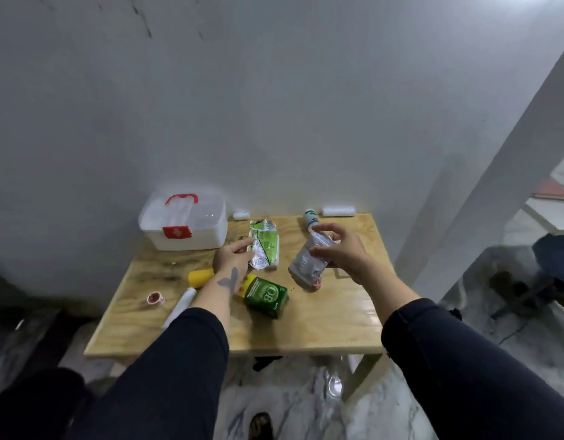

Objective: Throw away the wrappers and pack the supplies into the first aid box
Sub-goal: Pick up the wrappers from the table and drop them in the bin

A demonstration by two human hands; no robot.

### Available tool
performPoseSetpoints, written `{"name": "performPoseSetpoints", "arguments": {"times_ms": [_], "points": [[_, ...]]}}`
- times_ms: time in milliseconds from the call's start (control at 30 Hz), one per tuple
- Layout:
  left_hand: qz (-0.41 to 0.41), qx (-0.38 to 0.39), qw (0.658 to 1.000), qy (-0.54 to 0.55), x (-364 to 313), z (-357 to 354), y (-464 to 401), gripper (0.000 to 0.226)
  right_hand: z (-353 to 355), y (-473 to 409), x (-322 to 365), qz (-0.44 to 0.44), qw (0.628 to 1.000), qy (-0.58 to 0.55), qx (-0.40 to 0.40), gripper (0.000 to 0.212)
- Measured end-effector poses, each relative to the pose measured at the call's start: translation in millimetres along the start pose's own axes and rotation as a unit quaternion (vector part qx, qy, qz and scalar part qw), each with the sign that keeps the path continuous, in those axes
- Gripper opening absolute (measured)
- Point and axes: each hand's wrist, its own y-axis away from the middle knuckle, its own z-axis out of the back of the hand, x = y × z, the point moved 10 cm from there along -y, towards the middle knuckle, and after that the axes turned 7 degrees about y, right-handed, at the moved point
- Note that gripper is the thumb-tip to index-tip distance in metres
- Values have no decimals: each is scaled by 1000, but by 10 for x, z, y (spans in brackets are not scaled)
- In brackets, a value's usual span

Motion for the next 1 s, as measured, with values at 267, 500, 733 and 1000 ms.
{"name": "performPoseSetpoints", "arguments": {"times_ms": [267, 500, 733, 1000], "points": [[-72, -126, 988, 53, -151, 1253, 434, 38, -1162, 115, 509, 50, 995, 24, 84, 47], [-80, -212, 970, 88, -52, 2729, 666, 37, -2609, 355, 986, 85, 979, 81, 166, 51], [-87, -305, 944, 86, 292, 4502, 961, 36, -4559, 735, 1271, 136, 949, 137, 249, 51], [3, -369, 925, 94, 1161, 6056, 1145, 36, -6449, 1085, 905, 140, 920, 186, 316, 45]]}}
